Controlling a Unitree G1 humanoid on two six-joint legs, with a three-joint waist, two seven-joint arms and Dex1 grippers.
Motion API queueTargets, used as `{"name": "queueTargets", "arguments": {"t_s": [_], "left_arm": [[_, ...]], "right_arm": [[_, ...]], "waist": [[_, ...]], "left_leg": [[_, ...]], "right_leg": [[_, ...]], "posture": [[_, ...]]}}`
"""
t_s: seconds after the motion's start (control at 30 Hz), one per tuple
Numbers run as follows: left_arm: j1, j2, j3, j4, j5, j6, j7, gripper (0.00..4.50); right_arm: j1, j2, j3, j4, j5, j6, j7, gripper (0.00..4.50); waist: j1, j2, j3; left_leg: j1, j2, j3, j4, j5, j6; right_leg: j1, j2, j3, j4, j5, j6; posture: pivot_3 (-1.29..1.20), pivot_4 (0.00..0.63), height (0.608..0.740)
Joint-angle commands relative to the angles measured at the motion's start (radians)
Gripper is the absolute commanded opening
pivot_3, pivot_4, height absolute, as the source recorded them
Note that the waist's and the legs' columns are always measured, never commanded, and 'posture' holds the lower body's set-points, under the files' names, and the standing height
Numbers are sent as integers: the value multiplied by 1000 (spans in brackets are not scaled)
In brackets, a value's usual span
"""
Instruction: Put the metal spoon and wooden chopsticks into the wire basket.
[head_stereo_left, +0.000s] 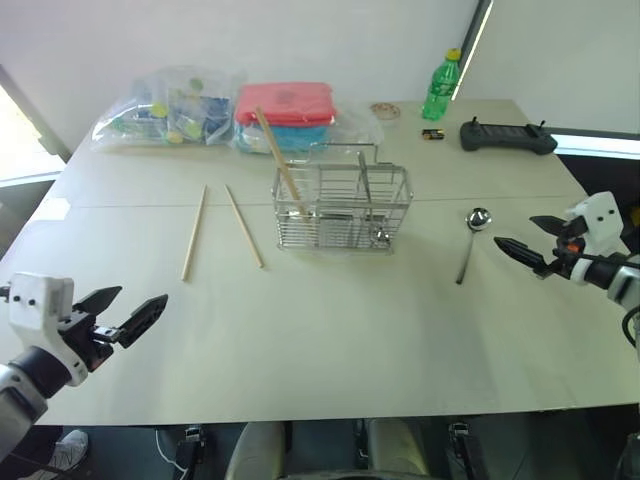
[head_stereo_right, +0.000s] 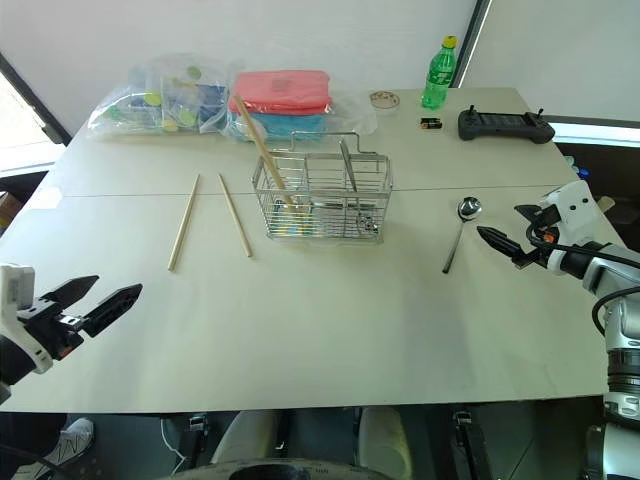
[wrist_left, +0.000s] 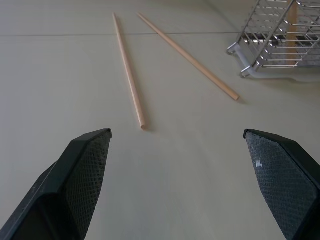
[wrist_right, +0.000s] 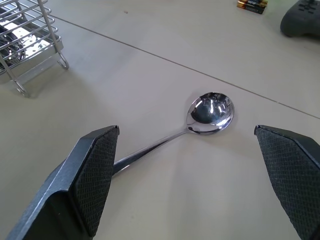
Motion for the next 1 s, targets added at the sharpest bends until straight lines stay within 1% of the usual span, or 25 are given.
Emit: {"name": "queueTargets", "arguments": {"t_s": [0.03,0.23,0.37,0.53,0.67,0.77,0.8,0.87,1.0], "left_arm": [[-17,10,1,-9,-14,-3,7,4489],[-49,21,-5,5,-18,4,8,4489],[-116,52,-7,35,-57,29,13,4489],[-198,98,-39,71,-67,47,3,4489],[-342,179,-99,97,-136,85,-30,4489],[-532,261,-192,136,-199,107,-95,4489],[-593,278,-228,152,-205,109,-116,4489],[-693,287,-290,187,-212,112,-144,4489],[-845,272,-399,232,-213,121,-178,4489]], "right_arm": [[-22,-19,-17,-30,5,-3,2,4484],[-14,-12,-18,-54,8,10,-9,4484],[12,2,-33,-119,21,46,-39,4484],[48,17,-55,-207,41,95,-85,4484],[27,54,-58,-304,40,189,-202,4484],[-1,84,-56,-407,38,297,-308,4484],[-26,113,-69,-431,45,363,-373,4484],[-84,197,-108,-470,67,517,-521,4484],[-137,325,-135,-581,71,728,-704,4484]], "waist": [[0,0,0],[0,0,0],[1,0,0],[0,0,0],[1,0,0],[2,0,0],[1,0,0],[-3,0,0],[-6,0,0]], "left_leg": [[0,0,0,0,0,0],[0,0,0,0,0,0],[0,0,0,0,0,0],[0,0,0,0,0,0],[0,0,0,0,0,0],[0,0,-1,1,0,0],[-1,0,-1,1,0,0],[0,-1,-1,0,0,0],[0,0,-1,-2,0,0]], "right_leg": [[0,0,0,0,0,0],[0,0,0,0,0,0],[0,0,0,0,0,0],[0,0,0,0,0,0],[0,0,0,1,0,0],[0,1,0,2,0,0],[0,1,0,1,0,0],[0,1,0,1,0,0],[-1,1,0,2,0,0]], "posture": [[0,150,708],[0,150,708],[0,150,708],[0,150,708],[0,150,708],[0,150,708],[0,150,708],[0,150,708],[0,150,708]]}}
